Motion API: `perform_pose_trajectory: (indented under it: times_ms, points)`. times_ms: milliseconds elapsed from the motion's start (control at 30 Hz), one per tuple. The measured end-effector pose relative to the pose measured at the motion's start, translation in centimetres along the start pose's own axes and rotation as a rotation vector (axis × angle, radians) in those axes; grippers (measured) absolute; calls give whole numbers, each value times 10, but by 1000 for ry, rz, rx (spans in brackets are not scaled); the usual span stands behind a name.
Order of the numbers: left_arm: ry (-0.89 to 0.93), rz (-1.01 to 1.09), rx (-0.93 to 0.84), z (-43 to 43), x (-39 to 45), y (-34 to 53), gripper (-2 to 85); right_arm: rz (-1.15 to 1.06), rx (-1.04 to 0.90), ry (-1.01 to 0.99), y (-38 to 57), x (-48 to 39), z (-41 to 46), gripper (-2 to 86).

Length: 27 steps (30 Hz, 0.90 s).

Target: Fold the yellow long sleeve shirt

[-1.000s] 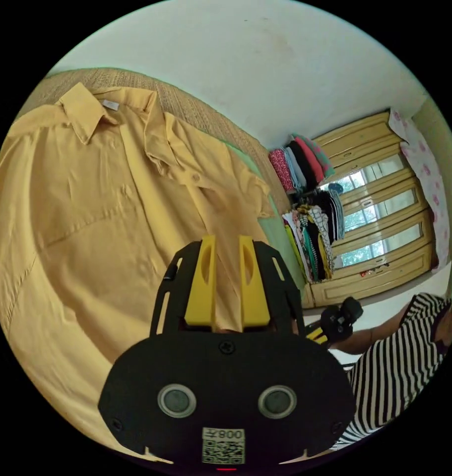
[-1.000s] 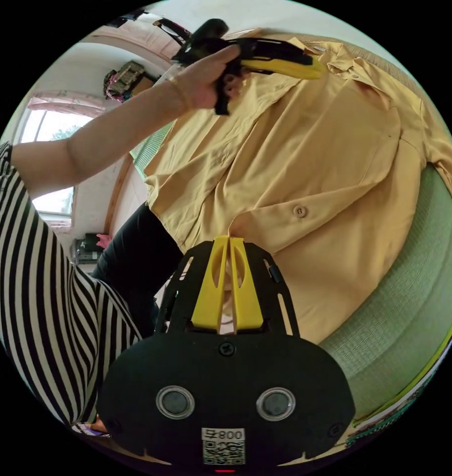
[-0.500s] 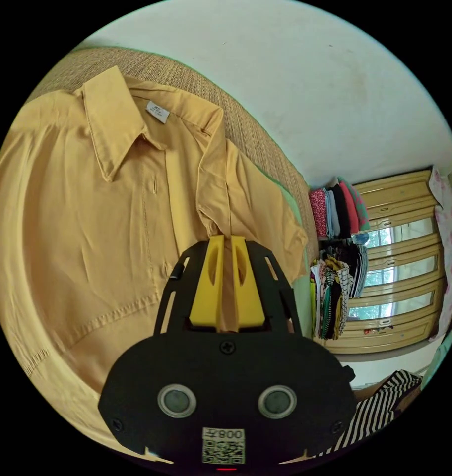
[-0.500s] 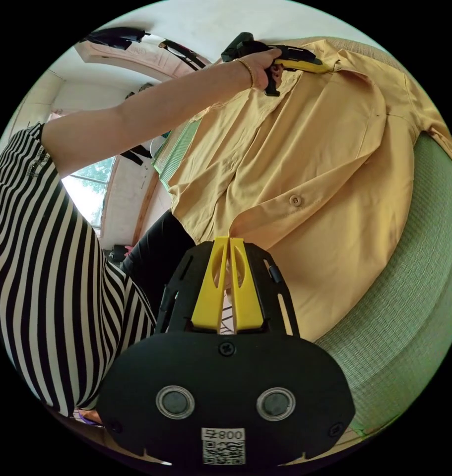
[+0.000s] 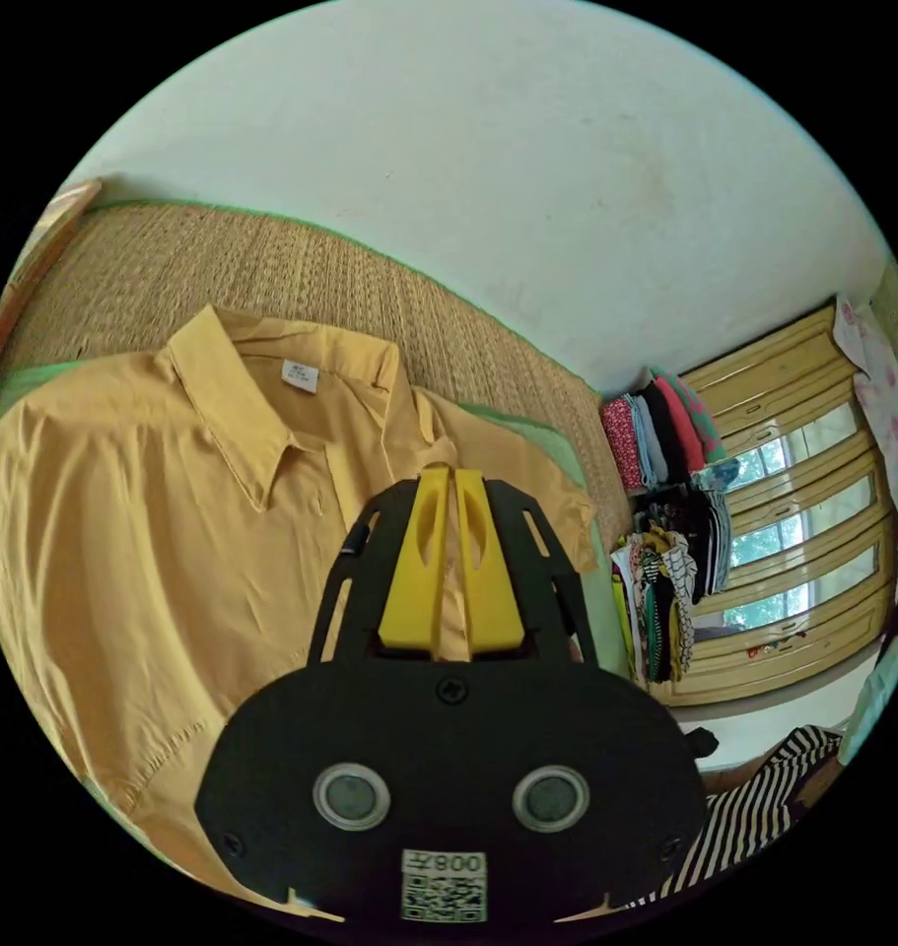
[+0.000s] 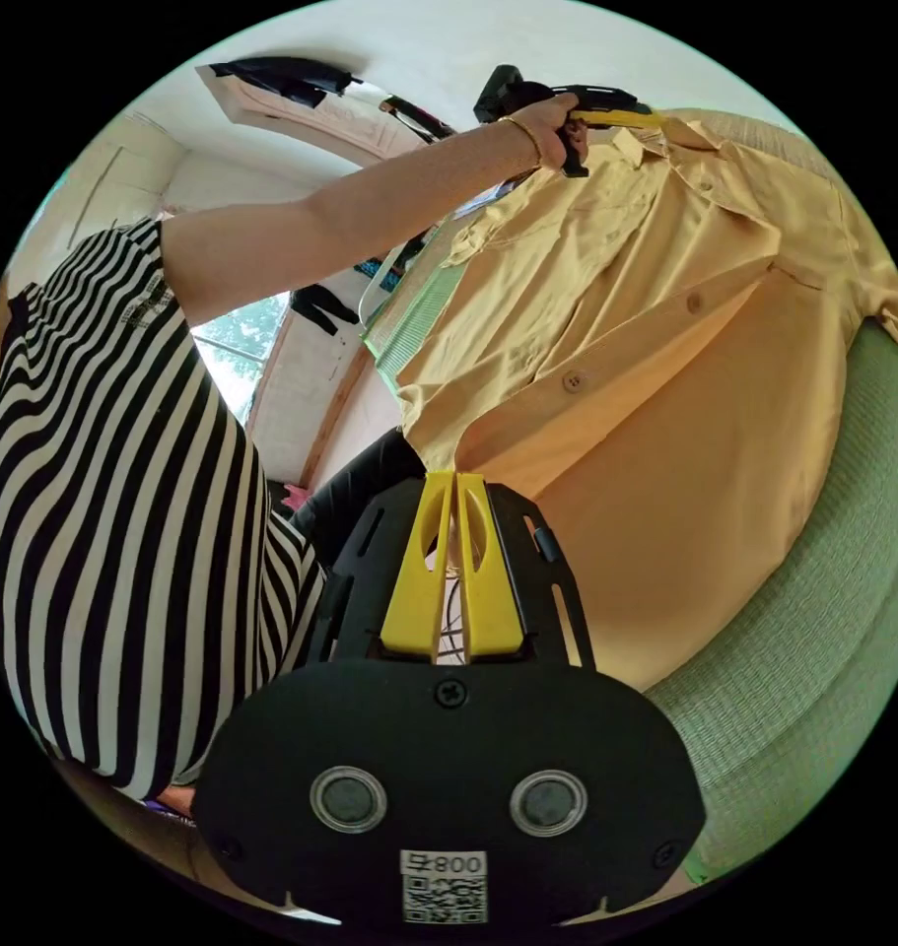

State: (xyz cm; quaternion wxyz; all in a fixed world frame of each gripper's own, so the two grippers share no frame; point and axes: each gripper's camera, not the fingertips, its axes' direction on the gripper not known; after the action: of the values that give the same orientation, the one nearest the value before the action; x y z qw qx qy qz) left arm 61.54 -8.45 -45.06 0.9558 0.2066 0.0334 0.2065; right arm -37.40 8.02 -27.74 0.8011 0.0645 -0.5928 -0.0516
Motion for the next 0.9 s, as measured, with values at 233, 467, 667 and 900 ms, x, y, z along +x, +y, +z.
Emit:
perform_pose_trajectory:
  times_ms: [233, 467, 667, 900]
  points:
    - [-27, 88, 20, -36, 21, -31, 8, -58, -6, -100, -11, -18, 14, 1]
    - [-215, 203, -52, -44, 36, -45, 10, -140, -70, -128, -39, -31, 58, -2]
    - [-264, 159, -101, -25, 8, -27, 13, -95, -161, -62, -46, -17, 111, 0]
    - [-246, 155, -85, -13, -16, -4, 21, -27, -145, -94, -45, 2, 126, 9]
